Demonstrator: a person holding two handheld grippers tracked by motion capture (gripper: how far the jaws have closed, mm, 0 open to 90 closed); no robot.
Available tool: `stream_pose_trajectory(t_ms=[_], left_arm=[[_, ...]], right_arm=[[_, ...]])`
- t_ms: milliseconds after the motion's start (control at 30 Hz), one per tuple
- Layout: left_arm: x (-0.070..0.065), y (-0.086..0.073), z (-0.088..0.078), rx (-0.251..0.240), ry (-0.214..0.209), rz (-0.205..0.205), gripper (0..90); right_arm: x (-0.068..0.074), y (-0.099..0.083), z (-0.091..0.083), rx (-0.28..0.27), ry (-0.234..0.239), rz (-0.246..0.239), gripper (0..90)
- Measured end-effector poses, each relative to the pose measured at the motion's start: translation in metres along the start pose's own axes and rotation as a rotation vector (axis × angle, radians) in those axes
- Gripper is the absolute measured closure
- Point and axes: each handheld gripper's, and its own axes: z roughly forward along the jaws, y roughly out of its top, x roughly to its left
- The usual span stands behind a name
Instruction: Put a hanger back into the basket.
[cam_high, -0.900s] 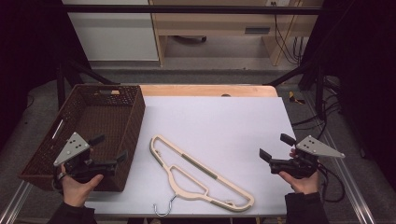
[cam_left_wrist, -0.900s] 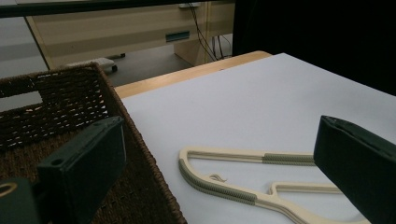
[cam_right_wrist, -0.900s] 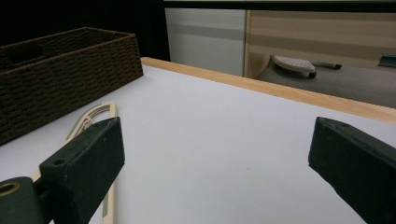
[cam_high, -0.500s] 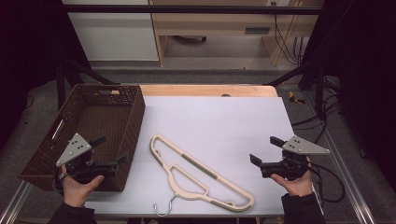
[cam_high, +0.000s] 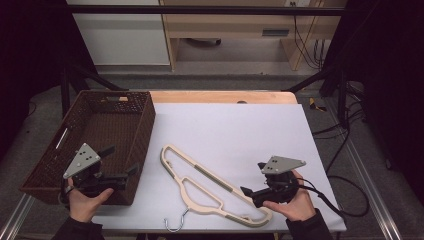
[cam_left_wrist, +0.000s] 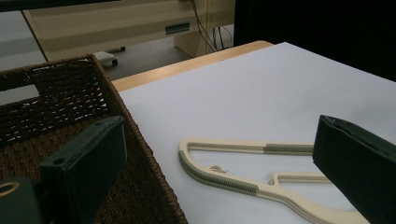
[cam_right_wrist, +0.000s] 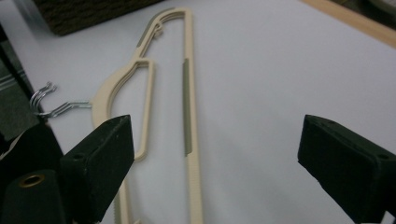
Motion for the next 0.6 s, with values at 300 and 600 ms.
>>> stream_pose_trajectory(t_ms=[300,600], left_arm=[[-0.002,0.0,0.002,0.007,-0.005,0.007,2.8],[-0.007,0.0,0.005,0.018,-0.011,0.02,2.9]], right_arm=[[0.017,-0.003,0.022,0.13,0.094,-0.016,24.4],[0.033,-0.014,0.044,0.271,0.184,-0.056,35.2]])
